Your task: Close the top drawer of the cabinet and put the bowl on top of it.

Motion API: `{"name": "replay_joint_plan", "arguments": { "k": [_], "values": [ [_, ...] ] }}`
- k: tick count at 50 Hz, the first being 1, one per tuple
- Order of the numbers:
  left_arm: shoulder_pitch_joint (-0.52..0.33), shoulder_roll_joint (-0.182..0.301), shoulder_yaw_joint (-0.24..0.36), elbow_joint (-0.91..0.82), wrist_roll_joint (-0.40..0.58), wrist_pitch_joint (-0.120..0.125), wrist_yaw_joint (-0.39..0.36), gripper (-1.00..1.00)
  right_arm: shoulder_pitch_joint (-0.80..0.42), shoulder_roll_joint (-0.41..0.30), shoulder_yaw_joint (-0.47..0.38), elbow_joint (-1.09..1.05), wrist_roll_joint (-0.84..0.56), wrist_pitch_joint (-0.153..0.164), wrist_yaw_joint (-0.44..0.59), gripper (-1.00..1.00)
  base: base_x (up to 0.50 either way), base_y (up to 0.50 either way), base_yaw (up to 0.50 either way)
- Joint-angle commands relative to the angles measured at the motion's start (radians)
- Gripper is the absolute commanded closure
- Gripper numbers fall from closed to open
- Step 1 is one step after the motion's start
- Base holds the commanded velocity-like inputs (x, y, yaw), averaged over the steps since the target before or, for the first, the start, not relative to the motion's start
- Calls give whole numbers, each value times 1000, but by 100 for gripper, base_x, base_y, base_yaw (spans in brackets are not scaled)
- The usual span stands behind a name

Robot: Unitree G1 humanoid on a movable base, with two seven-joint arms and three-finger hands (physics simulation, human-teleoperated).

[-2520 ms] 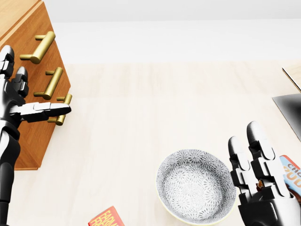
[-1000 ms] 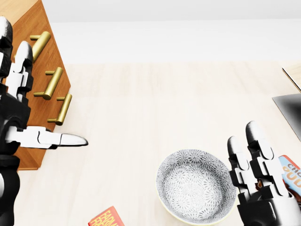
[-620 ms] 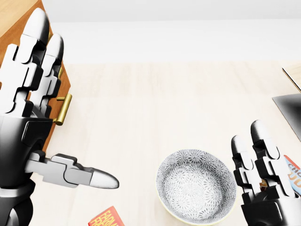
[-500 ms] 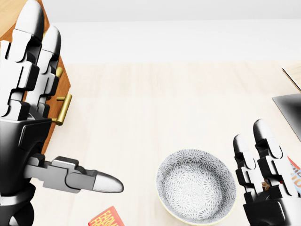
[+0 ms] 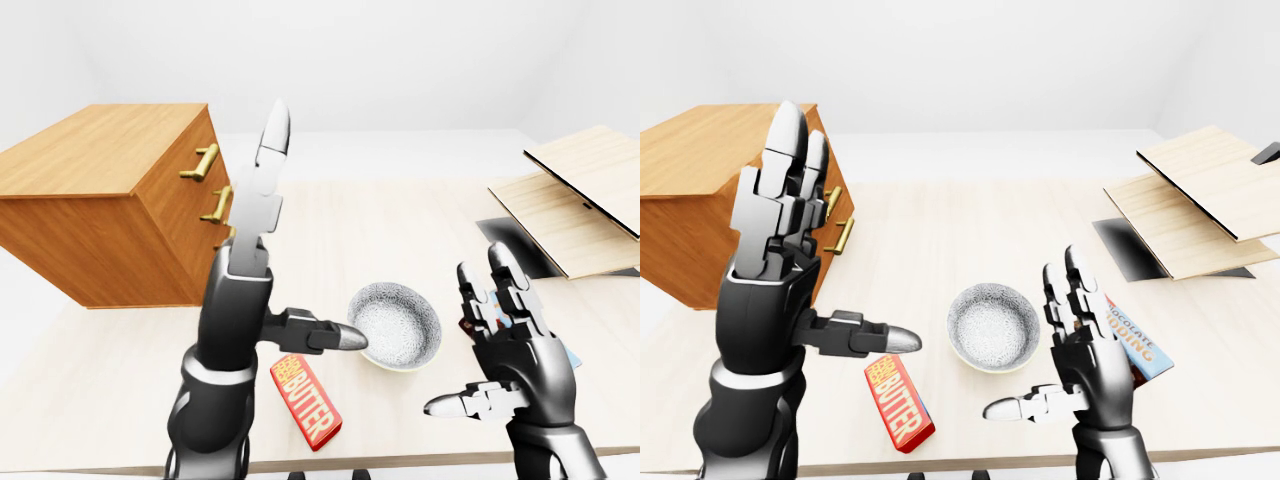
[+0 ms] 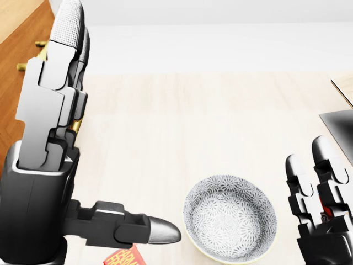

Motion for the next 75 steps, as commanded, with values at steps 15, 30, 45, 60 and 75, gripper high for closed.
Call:
{"name": "replay_joint_plan", "arguments": {
  "k": [15, 30, 45, 60, 75],
  "values": [
    [126, -68, -272, 69, 507, 0, -71, -100, -52, 45, -128, -48, 51, 17, 31, -100, 0, 0, 0],
    [186, -95, -366, 121, 759, 0, -81, -100, -91, 45, -172, -40, 65, 17, 23, -100, 0, 0, 0],
    [232, -78, -441, 174, 917, 0, -65, -100, -113, 51, -243, -65, 113, 17, 28, -100, 0, 0, 0],
    [248, -76, -502, 212, 1010, 0, -99, -100, -123, 60, -303, -99, 155, 17, 34, -100, 0, 0, 0],
    [167, -150, -441, 333, 1098, 0, -138, -100, -133, 65, -374, -133, 212, 17, 44, -100, 0, 0, 0]
  ]
}}
